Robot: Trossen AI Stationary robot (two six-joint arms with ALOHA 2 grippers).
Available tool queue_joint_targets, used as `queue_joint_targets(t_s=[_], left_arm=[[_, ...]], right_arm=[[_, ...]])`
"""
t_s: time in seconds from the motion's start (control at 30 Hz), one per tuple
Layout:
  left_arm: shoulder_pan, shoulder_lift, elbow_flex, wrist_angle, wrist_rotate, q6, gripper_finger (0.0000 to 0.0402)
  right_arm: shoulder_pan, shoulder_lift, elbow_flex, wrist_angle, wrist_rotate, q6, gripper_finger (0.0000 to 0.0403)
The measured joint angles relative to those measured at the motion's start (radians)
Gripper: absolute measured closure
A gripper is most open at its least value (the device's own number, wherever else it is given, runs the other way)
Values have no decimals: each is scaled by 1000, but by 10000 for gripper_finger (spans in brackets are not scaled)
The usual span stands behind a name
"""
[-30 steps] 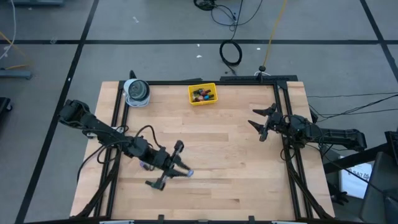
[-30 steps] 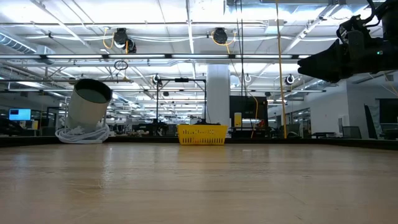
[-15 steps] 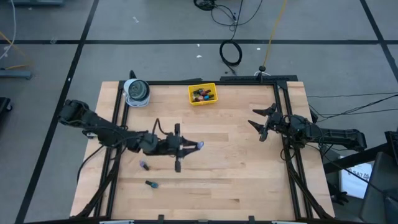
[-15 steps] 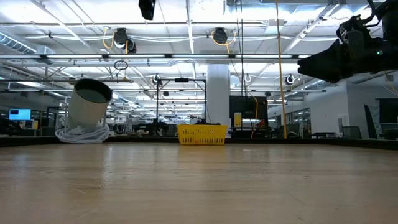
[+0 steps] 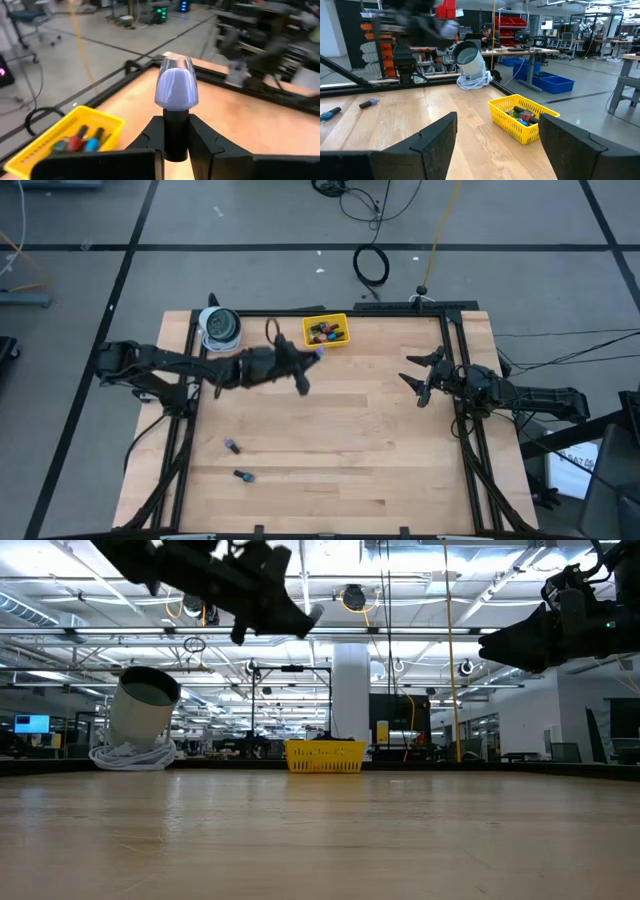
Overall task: Pick & Place Nail Polish
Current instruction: Put the light purple nail polish bottle into the yellow bin
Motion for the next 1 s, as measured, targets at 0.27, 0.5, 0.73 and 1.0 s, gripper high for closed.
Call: queue_joint_targets(t_s=[0.27,0.5,0.73,1.0], left_arm=[[199,17,2,1,135,-31,364],[308,201,119,-102,194,27,364],[371,474,424,-405,196,66,364],[389,643,672,-636,197,104,364]], right_arm=[[0,0,0,0,0,0,135],[0,0,0,0,0,0,135],[0,0,0,0,0,0,135],[0,0,0,0,0,0,135]])
